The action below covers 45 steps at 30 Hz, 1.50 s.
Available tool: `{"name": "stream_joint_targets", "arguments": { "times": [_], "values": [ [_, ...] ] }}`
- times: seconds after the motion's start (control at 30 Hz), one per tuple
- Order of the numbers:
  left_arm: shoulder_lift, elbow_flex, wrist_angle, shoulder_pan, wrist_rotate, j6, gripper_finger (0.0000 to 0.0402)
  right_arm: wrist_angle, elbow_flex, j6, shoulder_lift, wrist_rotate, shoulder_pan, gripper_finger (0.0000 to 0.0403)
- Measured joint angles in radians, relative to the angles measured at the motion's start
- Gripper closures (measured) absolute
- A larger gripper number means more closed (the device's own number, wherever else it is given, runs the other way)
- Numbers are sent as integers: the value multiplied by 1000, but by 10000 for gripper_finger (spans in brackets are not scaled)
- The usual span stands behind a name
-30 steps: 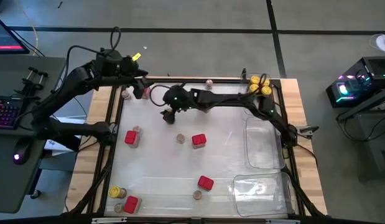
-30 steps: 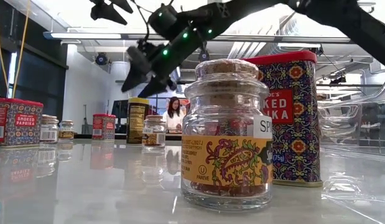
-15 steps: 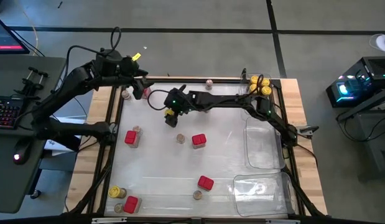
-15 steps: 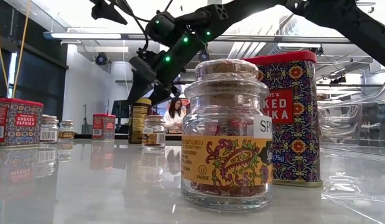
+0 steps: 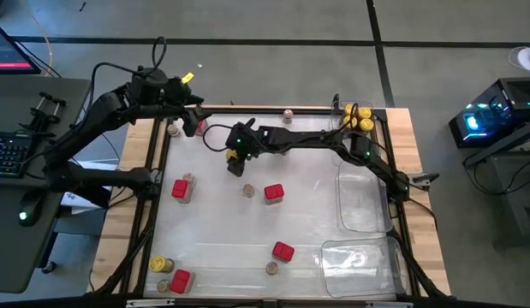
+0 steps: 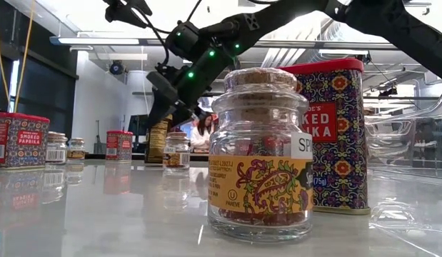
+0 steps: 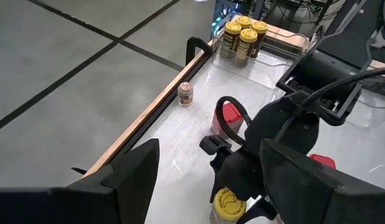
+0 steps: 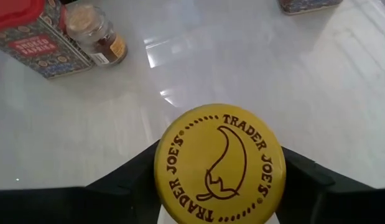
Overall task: Sort spices by type
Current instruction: Put the yellow seasoning bottle into the top transparent bin
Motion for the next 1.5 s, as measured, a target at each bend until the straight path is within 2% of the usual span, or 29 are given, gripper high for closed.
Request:
{"name": "stream_joint_targets", "arguments": {
  "times": [0.2,0.3,0.47,0.6,0.8,0.9,1.07,1.17,1.27,1.37,1.5],
  "values": [
    [0,0,0,0,0,0,136,-76,62,-52,1,7,0,183],
    [0,0,0,0,0,11,136,-233,144,-114,-4,7,-7,183],
    [0,0,0,0,1,113,136,-487,256,-217,-45,16,-26,183],
    [0,0,0,0,10,149,136,-643,262,-224,-124,28,-47,183],
    [0,1,9,1,12,189,136,-900,252,-227,-224,110,-80,183],
    [0,1,11,1,12,199,136,-907,137,-210,-336,141,-100,183],
    [0,1,11,1,12,183,136,-794,-283,-72,-660,238,-144,183],
    [1,1,23,1,12,183,136,-673,-533,63,-890,320,-177,183],
    [3,1,52,1,12,179,136,-484,-716,224,-1078,419,-218,183],
    [3,1,89,1,12,150,136,-325,-856,380,-1215,505,-273,183],
    [3,1,118,1,12,111,136,-237,-1003,527,-1279,529,-359,183]
  ]
}}
